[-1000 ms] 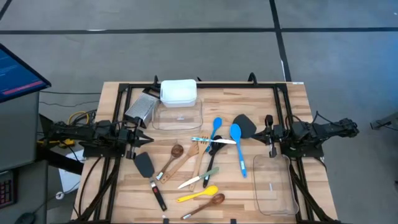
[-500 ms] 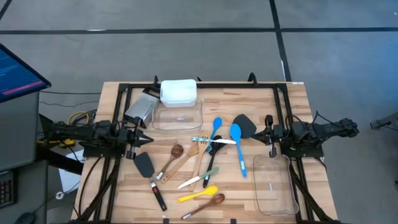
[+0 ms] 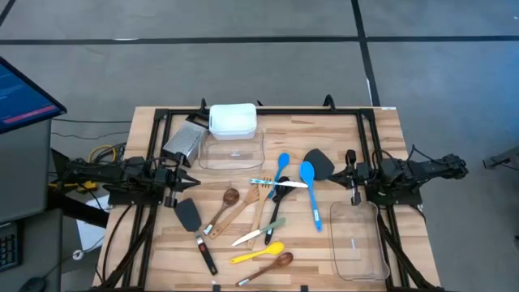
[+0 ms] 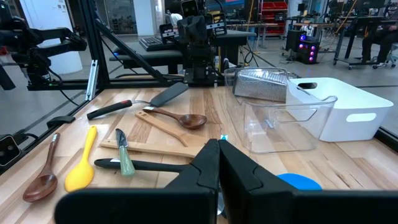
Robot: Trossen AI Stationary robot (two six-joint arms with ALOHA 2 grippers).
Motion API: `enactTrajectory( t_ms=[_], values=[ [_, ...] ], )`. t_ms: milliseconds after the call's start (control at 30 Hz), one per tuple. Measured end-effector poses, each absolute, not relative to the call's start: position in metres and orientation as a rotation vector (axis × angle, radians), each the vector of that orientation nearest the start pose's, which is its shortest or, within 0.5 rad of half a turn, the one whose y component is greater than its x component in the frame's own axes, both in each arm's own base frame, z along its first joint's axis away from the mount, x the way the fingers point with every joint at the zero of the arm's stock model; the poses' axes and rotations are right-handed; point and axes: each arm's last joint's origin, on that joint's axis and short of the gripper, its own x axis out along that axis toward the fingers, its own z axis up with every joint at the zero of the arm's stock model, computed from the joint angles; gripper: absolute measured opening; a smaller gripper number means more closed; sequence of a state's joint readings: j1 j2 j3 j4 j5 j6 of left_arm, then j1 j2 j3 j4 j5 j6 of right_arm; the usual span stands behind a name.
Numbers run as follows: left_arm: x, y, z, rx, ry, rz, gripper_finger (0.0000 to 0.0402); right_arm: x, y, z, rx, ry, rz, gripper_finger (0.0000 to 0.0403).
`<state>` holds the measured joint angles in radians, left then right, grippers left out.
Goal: Pick & Place Kitchen Items
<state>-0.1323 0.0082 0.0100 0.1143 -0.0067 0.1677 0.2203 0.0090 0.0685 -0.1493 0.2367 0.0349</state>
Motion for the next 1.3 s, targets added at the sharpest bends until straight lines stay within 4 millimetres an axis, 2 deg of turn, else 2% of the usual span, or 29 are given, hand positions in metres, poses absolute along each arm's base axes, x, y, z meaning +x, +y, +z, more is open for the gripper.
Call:
enactTrajectory(
  t_ms=[367,567,1233,1300],
  values=[
    [0.0961,-0.0126,0.1772,0.159,-0.126,-0.115,0.0008,0.0918,0.0136,0.1717,0.014,0.087,-0.018,0.0000],
    [0.0962,-0.0126,0.1772,0.159,-0.125,-0.115,0.0008,0.0917,0.0135,0.1719,-0.087,0.087,-0.014,0.0000],
    [0.0961,-0.0126,0.1773,0.159,-0.126,-0.115,0.0008,0.0918,0.0136,0.1720,-0.089,0.086,-0.013,0.0000],
    [0.0961,-0.0126,0.1773,0.159,-0.126,-0.116,0.0008,0.0919,0.0136,0.1722,-0.047,0.081,-0.015,0.0000]
  ],
)
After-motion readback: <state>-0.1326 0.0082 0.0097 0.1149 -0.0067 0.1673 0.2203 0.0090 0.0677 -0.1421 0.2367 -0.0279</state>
